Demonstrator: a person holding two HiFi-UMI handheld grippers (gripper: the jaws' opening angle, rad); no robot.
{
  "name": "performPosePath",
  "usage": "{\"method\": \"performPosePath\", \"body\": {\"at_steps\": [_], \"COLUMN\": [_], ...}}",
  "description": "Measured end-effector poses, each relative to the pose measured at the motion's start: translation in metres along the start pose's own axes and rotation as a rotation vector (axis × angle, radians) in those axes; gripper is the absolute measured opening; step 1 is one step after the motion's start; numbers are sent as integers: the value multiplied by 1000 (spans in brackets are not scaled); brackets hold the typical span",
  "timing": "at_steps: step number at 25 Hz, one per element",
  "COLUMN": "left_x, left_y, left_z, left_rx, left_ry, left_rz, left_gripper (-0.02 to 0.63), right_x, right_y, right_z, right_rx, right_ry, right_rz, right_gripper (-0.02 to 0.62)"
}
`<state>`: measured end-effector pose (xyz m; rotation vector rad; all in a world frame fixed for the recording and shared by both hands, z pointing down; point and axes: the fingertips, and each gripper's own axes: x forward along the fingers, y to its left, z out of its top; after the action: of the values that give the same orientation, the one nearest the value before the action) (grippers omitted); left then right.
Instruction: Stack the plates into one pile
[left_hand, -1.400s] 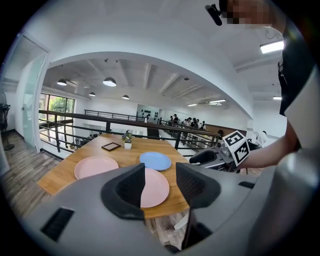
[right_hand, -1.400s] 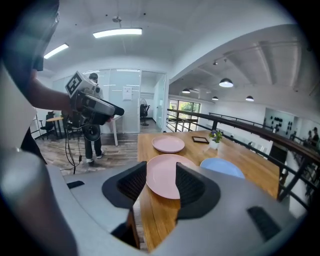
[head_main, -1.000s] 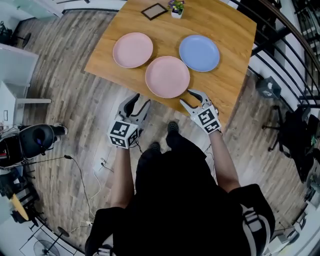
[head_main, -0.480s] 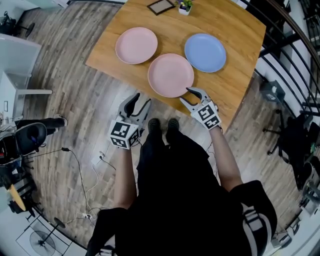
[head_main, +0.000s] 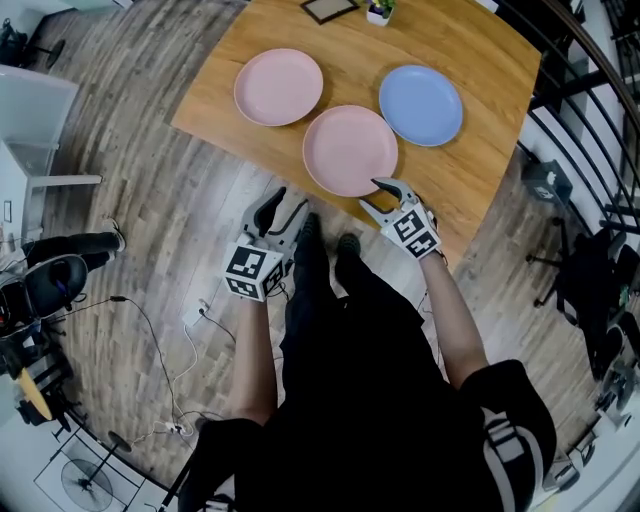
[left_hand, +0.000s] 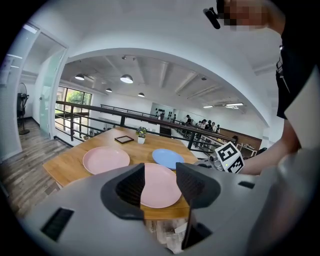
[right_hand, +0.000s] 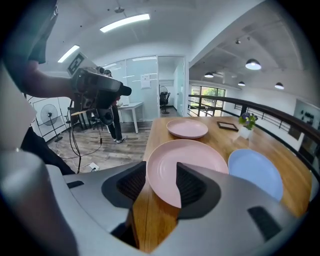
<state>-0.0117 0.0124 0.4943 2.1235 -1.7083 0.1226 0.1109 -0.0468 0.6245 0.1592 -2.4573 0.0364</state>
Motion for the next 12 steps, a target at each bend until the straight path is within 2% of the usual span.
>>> {"method": "performPosePath", "body": {"at_steps": [12], "left_x": [10], "left_y": [17], "left_z": [-14], "left_rx": [-16], "left_ry": [17], "left_rz": [-19], "left_gripper": [195], "right_x": [29], "right_y": [11], "right_z": [-29], "right_rx": [-4], "right_ry": [73], "right_rz": [30], "right_gripper": [201]}}
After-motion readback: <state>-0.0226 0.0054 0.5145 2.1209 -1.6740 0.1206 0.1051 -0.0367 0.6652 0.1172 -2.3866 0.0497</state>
